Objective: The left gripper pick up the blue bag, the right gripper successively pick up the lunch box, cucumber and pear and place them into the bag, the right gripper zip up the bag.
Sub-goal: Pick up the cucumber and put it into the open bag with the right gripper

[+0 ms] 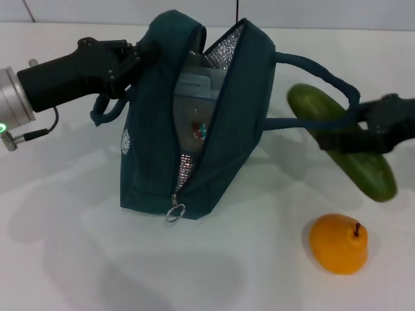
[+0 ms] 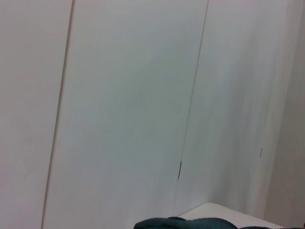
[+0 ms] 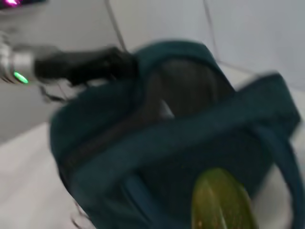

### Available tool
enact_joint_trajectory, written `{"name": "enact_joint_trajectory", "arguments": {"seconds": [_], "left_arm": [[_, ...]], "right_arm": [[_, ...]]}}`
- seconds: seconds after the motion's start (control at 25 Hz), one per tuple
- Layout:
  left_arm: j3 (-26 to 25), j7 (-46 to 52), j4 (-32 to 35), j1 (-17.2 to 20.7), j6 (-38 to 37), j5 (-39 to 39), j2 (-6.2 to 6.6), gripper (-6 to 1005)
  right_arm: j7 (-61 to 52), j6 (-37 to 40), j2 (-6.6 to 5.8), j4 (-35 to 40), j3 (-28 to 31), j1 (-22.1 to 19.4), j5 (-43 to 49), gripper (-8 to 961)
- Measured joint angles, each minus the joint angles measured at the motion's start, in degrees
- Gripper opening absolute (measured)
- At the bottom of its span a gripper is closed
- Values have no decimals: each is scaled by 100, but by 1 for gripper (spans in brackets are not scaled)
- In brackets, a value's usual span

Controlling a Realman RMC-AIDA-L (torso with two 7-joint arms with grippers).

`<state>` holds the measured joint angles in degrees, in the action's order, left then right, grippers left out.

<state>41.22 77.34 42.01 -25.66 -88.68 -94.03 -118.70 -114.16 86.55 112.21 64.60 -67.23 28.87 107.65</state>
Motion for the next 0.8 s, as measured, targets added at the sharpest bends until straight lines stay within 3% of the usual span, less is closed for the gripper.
{"name": "enact_joint_trajectory", "arguments": {"seconds": [0.12,0.32,0.56,0.8], "left_arm": [[0,0,0,-1,0,-1,0,47],[8,-41,0,-39,0,-6,-31,47],[18,-44,0,-59,0,-10,-46,47],[17,3,150,-63,-6,-11,-48,47]], "right_arm": [[-222,-3,-45,-43,78,10,416,583],[-537,-217,-18,-65,164,11,910,585],[-842,-750,159,-6,622,-56,1324,587],[-419,-1396,342,238,898,-310,838,590]]}}
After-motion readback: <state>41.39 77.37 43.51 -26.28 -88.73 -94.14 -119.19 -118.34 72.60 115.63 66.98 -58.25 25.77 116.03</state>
